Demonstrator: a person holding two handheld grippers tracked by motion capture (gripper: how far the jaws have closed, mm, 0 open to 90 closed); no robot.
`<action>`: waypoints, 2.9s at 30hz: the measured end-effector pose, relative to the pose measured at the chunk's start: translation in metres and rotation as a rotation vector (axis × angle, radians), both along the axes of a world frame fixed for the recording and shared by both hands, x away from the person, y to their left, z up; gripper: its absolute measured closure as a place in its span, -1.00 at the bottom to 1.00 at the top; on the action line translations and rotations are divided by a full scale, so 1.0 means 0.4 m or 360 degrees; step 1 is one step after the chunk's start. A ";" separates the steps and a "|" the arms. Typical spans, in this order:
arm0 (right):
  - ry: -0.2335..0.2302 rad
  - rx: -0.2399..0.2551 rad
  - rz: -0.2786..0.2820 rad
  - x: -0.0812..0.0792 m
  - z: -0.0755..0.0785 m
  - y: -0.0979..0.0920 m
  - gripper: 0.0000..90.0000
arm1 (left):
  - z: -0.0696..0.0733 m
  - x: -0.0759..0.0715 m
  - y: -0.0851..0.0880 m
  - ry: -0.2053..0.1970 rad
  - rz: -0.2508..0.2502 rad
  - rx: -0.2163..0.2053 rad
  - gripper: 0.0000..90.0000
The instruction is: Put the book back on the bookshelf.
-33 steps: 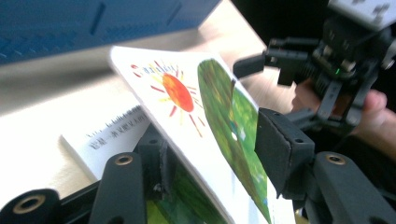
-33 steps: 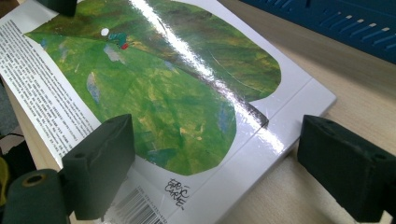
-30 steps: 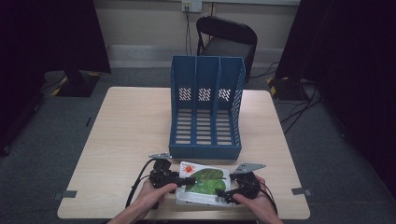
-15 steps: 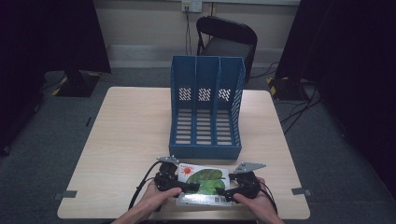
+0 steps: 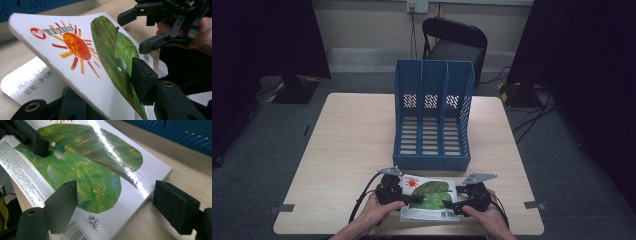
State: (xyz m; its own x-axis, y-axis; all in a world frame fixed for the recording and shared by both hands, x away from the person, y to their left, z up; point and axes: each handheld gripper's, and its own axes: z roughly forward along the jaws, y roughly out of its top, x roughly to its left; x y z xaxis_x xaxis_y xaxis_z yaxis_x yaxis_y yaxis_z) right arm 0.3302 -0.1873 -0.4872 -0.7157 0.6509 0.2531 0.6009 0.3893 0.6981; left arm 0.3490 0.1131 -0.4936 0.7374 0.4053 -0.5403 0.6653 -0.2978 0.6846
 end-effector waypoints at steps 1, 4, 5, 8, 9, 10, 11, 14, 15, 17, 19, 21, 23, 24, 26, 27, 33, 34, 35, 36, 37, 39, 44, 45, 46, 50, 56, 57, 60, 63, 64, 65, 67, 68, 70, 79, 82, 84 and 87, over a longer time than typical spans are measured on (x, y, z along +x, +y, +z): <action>-0.0002 0.0008 -0.0006 0.001 0.001 -0.002 -0.58 | 0.002 -0.001 0.000 -0.0011 -0.0006 -0.0003 0.34; 0.0002 0.0013 -0.0017 0.003 0.002 -0.006 -0.58 | 0.007 -0.002 -0.001 -0.0048 -0.0019 0.0004 0.34; 0.0000 0.0020 -0.0013 0.004 0.003 -0.008 -0.59 | 0.012 -0.005 -0.003 -0.0077 -0.0025 0.0012 0.34; -0.0006 0.0064 -0.0024 0.006 0.007 -0.018 -0.59 | 0.031 -0.015 -0.009 -0.0177 -0.0052 0.0026 0.34; -0.0003 0.0070 -0.0025 0.007 0.008 -0.020 -0.58 | 0.031 -0.015 -0.009 -0.0177 -0.0052 0.0026 0.34; 0.0004 0.0079 -0.0019 0.008 0.008 -0.023 -0.57 | 0.037 -0.021 -0.010 -0.0209 -0.0052 0.0031 0.34; 0.0008 0.0088 -0.0017 0.009 0.008 -0.025 -0.54 | 0.038 -0.023 -0.011 -0.0217 -0.0052 0.0028 0.34; 0.0012 0.0111 -0.0014 0.011 0.009 -0.028 -0.53 | 0.043 -0.027 -0.011 -0.0258 -0.0080 0.0037 0.35; 0.0014 0.0114 -0.0020 0.012 0.009 -0.029 -0.53 | 0.043 -0.027 -0.011 -0.0258 -0.0080 0.0037 0.35; 0.0014 0.0113 -0.0020 0.014 0.008 -0.029 -0.53 | 0.047 -0.032 -0.014 -0.0294 -0.0093 0.0054 0.35; 0.0037 0.0139 -0.0047 0.025 0.004 -0.036 -0.54 | 0.057 -0.045 -0.017 -0.0358 -0.0122 0.0061 0.37; 0.0045 0.0146 -0.0049 0.028 0.002 -0.038 -0.55 | 0.061 -0.050 -0.018 -0.0388 -0.0135 0.0076 0.39; 0.0051 0.0160 -0.0056 0.030 0.003 -0.040 -0.57 | 0.070 -0.059 -0.021 -0.0445 -0.0168 0.0084 0.41; 0.0060 0.0202 -0.0047 0.030 0.005 -0.043 -0.59 | 0.077 -0.068 -0.024 -0.0501 -0.0195 0.0094 0.41; 0.0054 0.0231 -0.0037 0.029 0.007 -0.044 -0.58 | 0.078 -0.070 -0.023 -0.0500 -0.0205 0.0091 0.44; 0.0051 0.0240 -0.0029 0.028 0.008 -0.044 -0.58 | 0.077 -0.075 -0.022 -0.0526 -0.0221 0.0105 0.45; 0.0047 0.0297 0.0060 0.017 0.014 -0.037 -0.47 | 0.075 -0.080 -0.020 -0.0531 -0.0250 0.0106 0.50; 0.0036 0.0292 0.0069 0.015 0.016 -0.036 -0.47 | 0.075 -0.081 -0.020 -0.0526 -0.0252 0.0100 0.51; 0.0036 0.0292 0.0069 0.015 0.016 -0.036 -0.47 | 0.075 -0.081 -0.020 -0.0526 -0.0252 0.0100 0.51; 0.0022 0.0284 0.0081 0.012 0.018 -0.036 -0.45 | 0.076 -0.082 -0.019 -0.0532 -0.0252 0.0105 0.51; 0.0006 0.0284 0.0075 0.010 0.021 -0.038 -0.40 | 0.076 -0.082 -0.018 -0.0541 -0.0256 0.0112 0.52; -0.0027 0.0330 0.0073 0.006 0.032 -0.046 -0.28 | 0.077 -0.080 -0.014 -0.0537 -0.0251 0.0108 0.55; -0.0068 0.0363 0.0084 -0.002 0.045 -0.056 -0.18 | 0.081 -0.088 -0.011 -0.0589 -0.0239 0.0131 0.56; -0.0068 0.0363 0.0084 -0.002 0.045 -0.056 -0.18 | 0.081 -0.088 -0.011 -0.0589 -0.0239 0.0131 0.57; -0.0081 0.0398 0.0104 -0.006 0.052 -0.062 -0.16 | 0.084 -0.090 -0.011 -0.0584 -0.0222 0.0132 0.57; -0.0112 0.0495 0.0138 -0.013 0.069 -0.080 -0.01 | 0.083 -0.089 -0.012 -0.0609 -0.0206 0.0174 0.60; -0.0176 0.0476 0.0198 -0.030 0.080 -0.070 0.09 | 0.065 -0.085 -0.016 -0.0617 -0.0212 0.0287 0.62; -0.0176 0.0476 0.0198 -0.030 0.080 -0.070 0.09 | 0.066 -0.084 -0.014 -0.0597 -0.0212 0.0282 0.62; -0.0210 0.0440 0.0215 -0.032 0.082 -0.065 0.13 | 0.066 -0.087 -0.015 -0.0631 -0.0217 0.0295 0.58; -0.0222 0.0430 0.0220 -0.032 0.082 -0.066 0.23 | 0.068 -0.093 -0.012 -0.0630 -0.0215 0.0319 0.55; -0.0232 0.0431 0.0228 -0.032 0.083 -0.069 0.27 | 0.071 -0.097 -0.003 -0.0635 -0.0185 0.0334 0.53; -0.0233 0.0430 0.0233 -0.033 0.084 -0.069 0.29 | 0.074 -0.098 0.007 -0.0634 -0.0167 0.0344 0.52; -0.0229 0.0431 0.0249 -0.033 0.084 -0.072 0.35 | 0.081 -0.093 0.031 -0.0609 -0.0097 0.0346 0.48; -0.0230 0.0432 0.0248 -0.033 0.083 -0.073 0.37 | 0.085 -0.091 0.043 -0.0570 -0.0051 0.0334 0.41; -0.0240 0.0439 0.0244 -0.033 0.084 -0.074 0.41 | 0.092 -0.088 0.065 -0.0574 0.0012 0.0327 0.38; -0.0236 0.0469 0.0310 -0.035 0.088 -0.068 0.51 | 0.071 -0.066 0.074 -0.0517 0.0043 0.0376 0.13; -0.0246 0.0443 0.0357 -0.043 0.090 -0.052 0.52 | 0.064 -0.054 0.075 -0.0506 0.0039 0.0371 0.12; -0.0255 0.0428 0.0361 -0.045 0.092 -0.046 0.54 | 0.066 -0.054 0.080 -0.0484 0.0043 0.0356 0.09; -0.0282 0.0409 0.0362 -0.048 0.098 -0.041 0.56 | 0.069 -0.056 0.083 -0.0475 0.0041 0.0353 -0.01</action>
